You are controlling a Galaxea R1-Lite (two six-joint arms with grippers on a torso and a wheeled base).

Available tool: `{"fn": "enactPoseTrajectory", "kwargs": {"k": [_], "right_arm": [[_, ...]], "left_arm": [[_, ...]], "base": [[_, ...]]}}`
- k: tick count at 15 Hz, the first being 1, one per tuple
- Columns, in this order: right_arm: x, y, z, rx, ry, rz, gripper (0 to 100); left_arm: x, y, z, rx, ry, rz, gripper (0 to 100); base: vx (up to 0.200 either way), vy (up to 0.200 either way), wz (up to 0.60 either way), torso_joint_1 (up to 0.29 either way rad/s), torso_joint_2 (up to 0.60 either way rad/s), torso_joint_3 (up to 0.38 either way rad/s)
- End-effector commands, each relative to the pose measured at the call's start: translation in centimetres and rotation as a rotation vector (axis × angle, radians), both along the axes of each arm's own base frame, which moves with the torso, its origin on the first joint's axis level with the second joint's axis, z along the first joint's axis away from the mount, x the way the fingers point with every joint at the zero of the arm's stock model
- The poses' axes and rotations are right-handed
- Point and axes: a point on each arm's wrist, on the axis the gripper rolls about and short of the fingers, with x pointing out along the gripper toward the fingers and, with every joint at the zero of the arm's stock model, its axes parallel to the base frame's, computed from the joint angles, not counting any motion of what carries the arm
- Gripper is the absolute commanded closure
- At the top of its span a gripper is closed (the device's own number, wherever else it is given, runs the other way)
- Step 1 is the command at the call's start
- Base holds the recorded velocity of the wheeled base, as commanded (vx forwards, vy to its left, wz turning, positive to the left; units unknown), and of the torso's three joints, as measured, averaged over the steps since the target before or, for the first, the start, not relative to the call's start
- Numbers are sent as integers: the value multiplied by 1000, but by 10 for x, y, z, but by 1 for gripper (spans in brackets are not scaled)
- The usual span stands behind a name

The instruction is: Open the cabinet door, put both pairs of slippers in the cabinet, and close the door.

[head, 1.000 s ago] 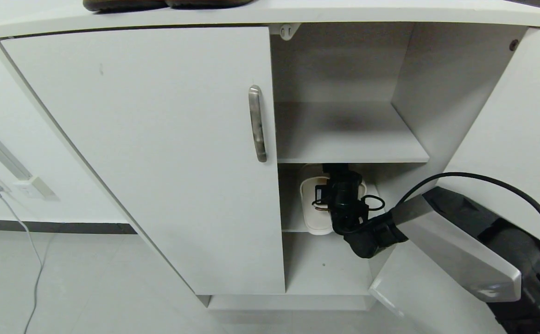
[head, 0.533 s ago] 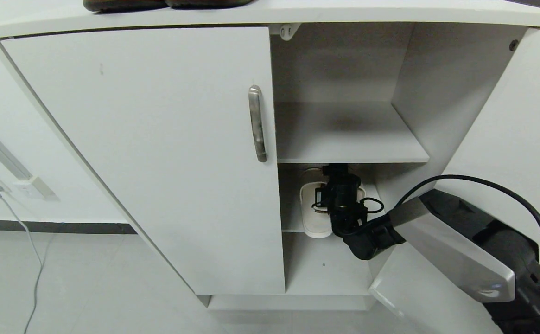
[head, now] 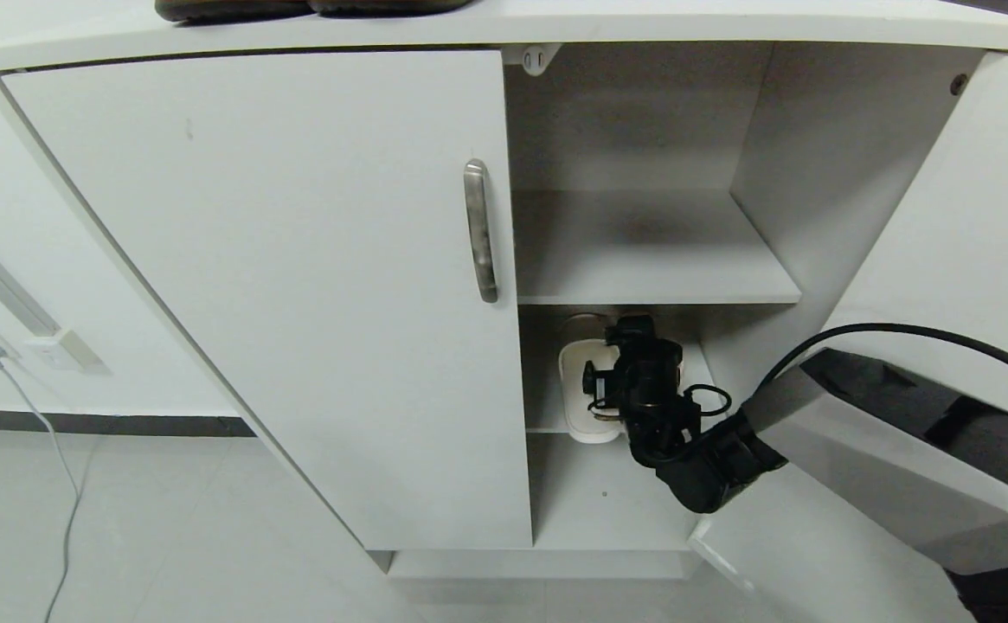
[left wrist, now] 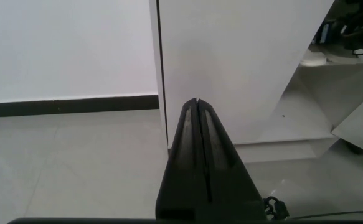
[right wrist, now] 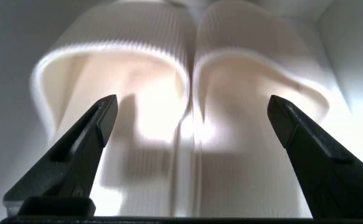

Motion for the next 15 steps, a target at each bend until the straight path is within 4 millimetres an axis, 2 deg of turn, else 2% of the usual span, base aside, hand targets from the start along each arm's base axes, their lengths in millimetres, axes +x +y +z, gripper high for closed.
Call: {"fn": "enactPoseTrajectory", "kwargs": {"k": [1,8,10,15], "right_arm": [[-28,-9,26,11,-18,7,0],[-126,-21,40,10,28,117,0],[-135,-22,40,6,37,119,0],[-136,-19,35,-1,46,125,0]], "left_arm": [[0,0,0,0,1,0,100],[0,0,0,-2,1,-2,100],[0,0,0,0,3,-2,100],[0,0,0,-2,1,-2,100]], "base": [[0,0,0,0,0,0],[0,0,0,0,0,0],[0,0,0,0,0,0],[0,0,0,0,0,0]]}}
